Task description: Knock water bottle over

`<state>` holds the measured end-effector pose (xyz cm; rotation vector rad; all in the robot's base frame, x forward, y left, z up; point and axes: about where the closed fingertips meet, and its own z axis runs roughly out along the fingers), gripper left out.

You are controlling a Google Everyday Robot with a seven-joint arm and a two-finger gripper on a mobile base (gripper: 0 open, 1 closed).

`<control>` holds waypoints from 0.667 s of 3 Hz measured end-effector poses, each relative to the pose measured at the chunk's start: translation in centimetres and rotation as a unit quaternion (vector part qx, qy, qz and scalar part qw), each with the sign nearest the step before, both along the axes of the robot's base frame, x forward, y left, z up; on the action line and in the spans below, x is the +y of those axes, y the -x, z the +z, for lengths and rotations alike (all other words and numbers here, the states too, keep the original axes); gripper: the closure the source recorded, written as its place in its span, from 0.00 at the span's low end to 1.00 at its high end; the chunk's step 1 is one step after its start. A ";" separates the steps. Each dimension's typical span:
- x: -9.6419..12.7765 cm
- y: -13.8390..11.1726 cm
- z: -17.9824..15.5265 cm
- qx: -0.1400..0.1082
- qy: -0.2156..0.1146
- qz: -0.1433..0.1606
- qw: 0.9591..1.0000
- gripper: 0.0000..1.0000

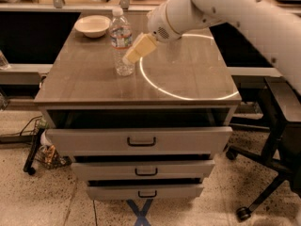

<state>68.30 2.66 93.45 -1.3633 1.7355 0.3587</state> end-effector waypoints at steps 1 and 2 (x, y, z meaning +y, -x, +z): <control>2.8 -5.2 -0.3 0.006 -0.061 -0.033 0.998 0.00; 4.5 -8.0 -0.1 0.022 -0.102 -0.065 0.992 0.00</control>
Offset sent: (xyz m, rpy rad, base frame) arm 0.1141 0.0577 0.0037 0.3076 0.0786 -0.2179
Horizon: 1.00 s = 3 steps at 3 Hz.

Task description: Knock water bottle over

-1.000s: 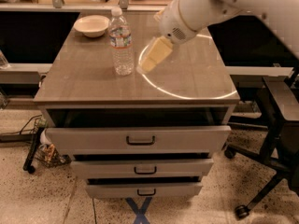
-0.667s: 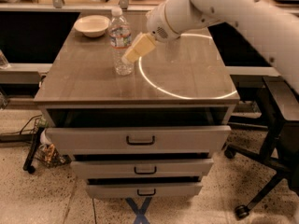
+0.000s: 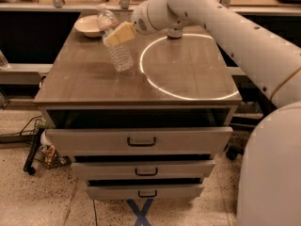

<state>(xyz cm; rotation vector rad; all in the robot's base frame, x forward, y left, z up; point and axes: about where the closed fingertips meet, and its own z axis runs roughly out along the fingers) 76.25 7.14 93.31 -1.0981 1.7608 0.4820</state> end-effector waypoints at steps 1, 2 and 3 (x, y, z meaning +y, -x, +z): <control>1.5 -2.5 0.5 0.012 -0.030 -0.024 0.999 0.00; 0.5 -3.6 -0.1 0.018 -0.035 -0.050 0.998 0.00; -1.3 -3.6 -1.0 0.019 -0.029 -0.064 0.997 0.00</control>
Offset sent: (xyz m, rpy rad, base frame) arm 0.0482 -0.0053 -0.0053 0.0788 0.0515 -0.1499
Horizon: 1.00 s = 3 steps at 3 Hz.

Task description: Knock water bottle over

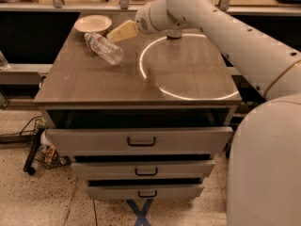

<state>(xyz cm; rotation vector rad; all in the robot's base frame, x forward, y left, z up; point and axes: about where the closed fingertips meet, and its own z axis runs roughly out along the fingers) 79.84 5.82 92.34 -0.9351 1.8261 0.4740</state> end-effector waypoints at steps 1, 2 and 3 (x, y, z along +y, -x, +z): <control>-5.2 0.3 -0.2 -0.016 0.016 -0.016 1.000 0.00; -12.8 1.5 2.9 -0.069 0.036 -0.038 0.996 0.00; -23.0 3.6 8.5 -0.147 0.068 -0.067 0.985 0.00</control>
Offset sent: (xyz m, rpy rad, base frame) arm -0.0353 -0.2457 0.0785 -0.1340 -0.2977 -0.1509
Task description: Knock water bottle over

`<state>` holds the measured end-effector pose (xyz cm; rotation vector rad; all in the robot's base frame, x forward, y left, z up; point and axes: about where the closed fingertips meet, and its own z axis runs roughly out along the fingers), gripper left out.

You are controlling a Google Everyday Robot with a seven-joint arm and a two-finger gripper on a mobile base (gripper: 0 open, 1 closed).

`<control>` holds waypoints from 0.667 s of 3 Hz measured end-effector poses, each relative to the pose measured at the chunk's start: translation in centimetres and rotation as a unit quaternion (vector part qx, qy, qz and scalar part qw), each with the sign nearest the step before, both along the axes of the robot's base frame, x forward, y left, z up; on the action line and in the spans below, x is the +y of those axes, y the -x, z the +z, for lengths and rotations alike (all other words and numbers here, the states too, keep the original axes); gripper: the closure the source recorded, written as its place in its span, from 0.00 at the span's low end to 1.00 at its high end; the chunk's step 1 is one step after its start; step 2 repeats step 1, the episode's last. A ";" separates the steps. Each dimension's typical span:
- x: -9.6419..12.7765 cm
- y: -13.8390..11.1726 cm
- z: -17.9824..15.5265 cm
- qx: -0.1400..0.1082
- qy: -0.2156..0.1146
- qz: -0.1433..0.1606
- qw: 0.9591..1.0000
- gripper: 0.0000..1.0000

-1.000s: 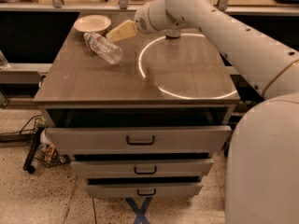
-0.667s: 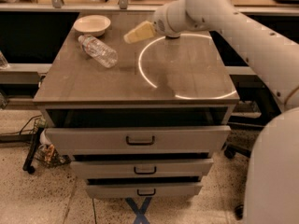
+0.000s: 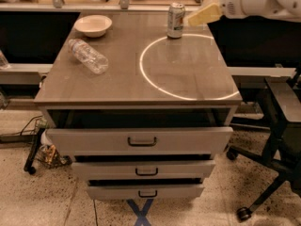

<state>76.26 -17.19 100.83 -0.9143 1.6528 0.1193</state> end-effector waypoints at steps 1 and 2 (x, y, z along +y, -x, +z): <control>1.0 -0.2 -0.5 0.004 0.000 0.006 1.000 0.00; 1.0 -0.2 -0.5 0.004 0.000 0.006 1.000 0.00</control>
Offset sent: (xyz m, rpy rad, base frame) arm 0.0000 0.0000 0.0000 0.0000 0.0000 0.0000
